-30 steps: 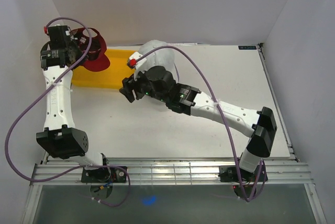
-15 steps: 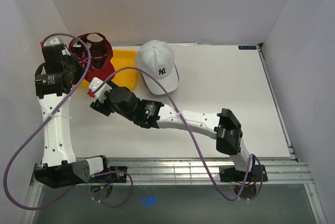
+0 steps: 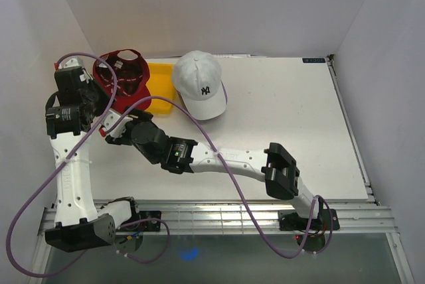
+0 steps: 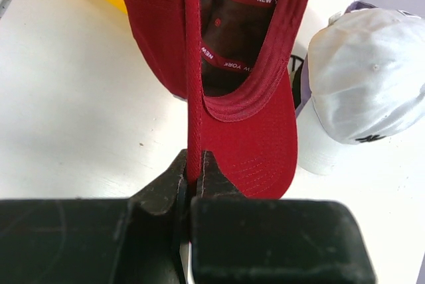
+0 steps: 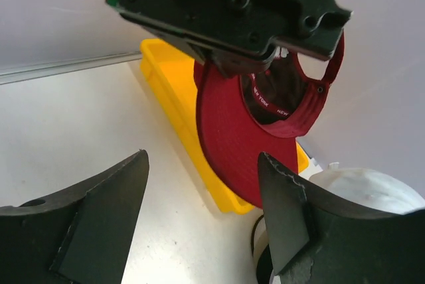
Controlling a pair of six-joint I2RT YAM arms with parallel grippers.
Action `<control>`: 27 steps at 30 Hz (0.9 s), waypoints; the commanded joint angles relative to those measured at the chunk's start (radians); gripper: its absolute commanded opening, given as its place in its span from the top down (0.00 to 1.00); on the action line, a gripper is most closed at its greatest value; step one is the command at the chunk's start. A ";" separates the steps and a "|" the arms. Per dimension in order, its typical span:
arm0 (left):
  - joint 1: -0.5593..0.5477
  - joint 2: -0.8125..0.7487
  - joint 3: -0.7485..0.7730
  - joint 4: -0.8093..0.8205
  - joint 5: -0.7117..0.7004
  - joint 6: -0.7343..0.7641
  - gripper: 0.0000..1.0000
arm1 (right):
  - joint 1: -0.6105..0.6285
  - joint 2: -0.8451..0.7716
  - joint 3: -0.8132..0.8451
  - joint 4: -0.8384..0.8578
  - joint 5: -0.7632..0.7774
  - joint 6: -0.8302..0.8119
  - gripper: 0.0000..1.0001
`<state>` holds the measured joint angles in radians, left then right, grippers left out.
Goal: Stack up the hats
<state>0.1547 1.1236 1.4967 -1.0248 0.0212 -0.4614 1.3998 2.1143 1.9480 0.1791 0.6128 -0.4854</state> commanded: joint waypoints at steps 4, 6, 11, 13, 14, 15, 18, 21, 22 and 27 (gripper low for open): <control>-0.003 -0.057 -0.021 0.032 0.065 -0.013 1.00 | -0.005 0.041 0.089 0.077 0.002 -0.094 0.28; -0.001 -0.065 -0.026 0.032 0.072 -0.013 1.00 | -0.007 0.044 0.095 0.097 -0.007 -0.108 0.27; -0.004 -0.079 -0.038 0.032 0.077 -0.017 1.00 | -0.024 0.049 0.117 0.089 -0.036 -0.102 0.26; -0.007 -0.087 -0.041 0.032 0.085 -0.022 1.00 | -0.031 0.050 0.117 0.089 -0.033 -0.102 0.28; -0.010 -0.088 -0.041 0.032 0.088 -0.025 1.00 | -0.033 0.050 0.114 0.095 -0.025 -0.102 0.31; -0.012 -0.090 -0.044 0.032 0.092 -0.025 1.00 | -0.038 0.049 0.115 0.097 -0.022 -0.098 0.38; -0.015 -0.097 -0.047 0.032 0.098 -0.033 1.00 | -0.047 0.046 0.117 0.095 -0.027 -0.090 0.57; -0.023 -0.102 -0.041 0.032 0.103 -0.036 1.00 | -0.055 0.041 0.112 0.097 -0.035 -0.090 0.58; -0.027 -0.100 -0.038 0.032 0.103 -0.039 1.00 | -0.059 0.038 0.111 0.097 -0.041 -0.087 0.59; -0.033 -0.099 -0.020 0.032 0.106 -0.046 1.00 | -0.073 0.013 0.103 0.065 -0.087 -0.047 0.78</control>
<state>0.1284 1.0527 1.4479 -1.0088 0.1051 -0.4999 1.3434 2.1643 2.0163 0.2119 0.5499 -0.5690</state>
